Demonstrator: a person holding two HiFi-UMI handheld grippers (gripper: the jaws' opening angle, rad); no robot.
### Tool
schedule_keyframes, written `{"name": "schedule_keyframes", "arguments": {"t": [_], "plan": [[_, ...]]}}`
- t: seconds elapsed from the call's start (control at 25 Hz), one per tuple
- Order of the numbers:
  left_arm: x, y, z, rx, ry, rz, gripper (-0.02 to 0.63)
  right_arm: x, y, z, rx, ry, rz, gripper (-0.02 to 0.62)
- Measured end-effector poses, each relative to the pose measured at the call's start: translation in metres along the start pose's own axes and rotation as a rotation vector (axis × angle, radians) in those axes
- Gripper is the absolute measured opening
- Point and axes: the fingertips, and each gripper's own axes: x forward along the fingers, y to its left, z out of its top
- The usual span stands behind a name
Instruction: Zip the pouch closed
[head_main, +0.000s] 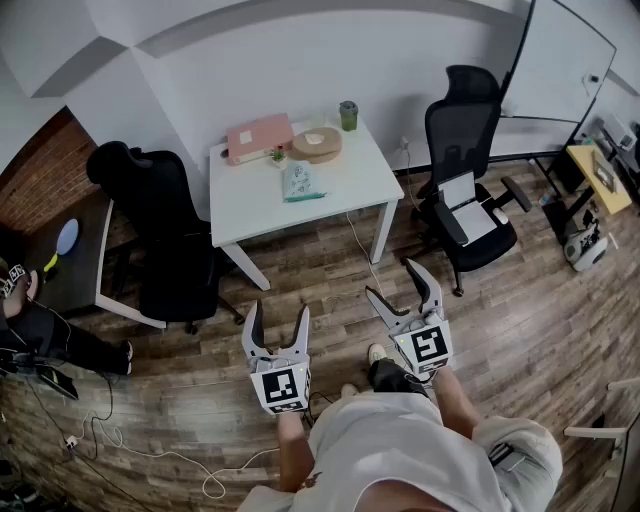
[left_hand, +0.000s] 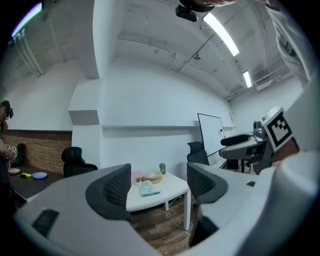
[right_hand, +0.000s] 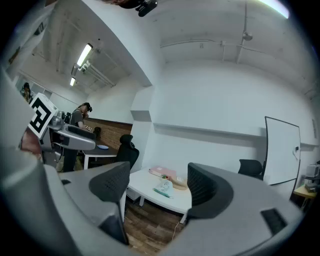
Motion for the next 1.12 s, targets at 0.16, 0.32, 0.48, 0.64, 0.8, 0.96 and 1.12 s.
{"name": "schedule_keyframes", "arguments": {"t": [0.16,0.32,0.48,0.64,0.8,0.96,1.12], "plan": [[0.006,0.007,0.0,0.011,-0.005,-0.005,0.347,0.01,0.006,0.001,0.032,0.01,-0.002,0.36],[0.018,0.015,-0.004,0.017,-0.003,-0.011,0.347,0.024,0.008,-0.001,0.054,0.008,-0.003,0.393],[0.037,0.022,-0.006,0.025,0.005,-0.023,0.348,0.043,0.004,-0.005,0.048,0.019,0.001,0.394],[0.062,0.033,-0.006,0.021,0.007,-0.018,0.347,0.069,-0.004,-0.009,0.051,0.027,0.005,0.396],[0.097,0.04,-0.009,0.023,0.012,-0.011,0.347,0.099,-0.024,-0.016,0.045,0.028,0.005,0.396],[0.138,0.05,-0.012,0.028,0.022,-0.007,0.348,0.141,-0.042,-0.028,0.061,0.039,0.019,0.397],[0.182,0.062,-0.012,0.028,0.036,0.005,0.348,0.187,-0.061,-0.03,0.066,0.042,0.047,0.399]]}}
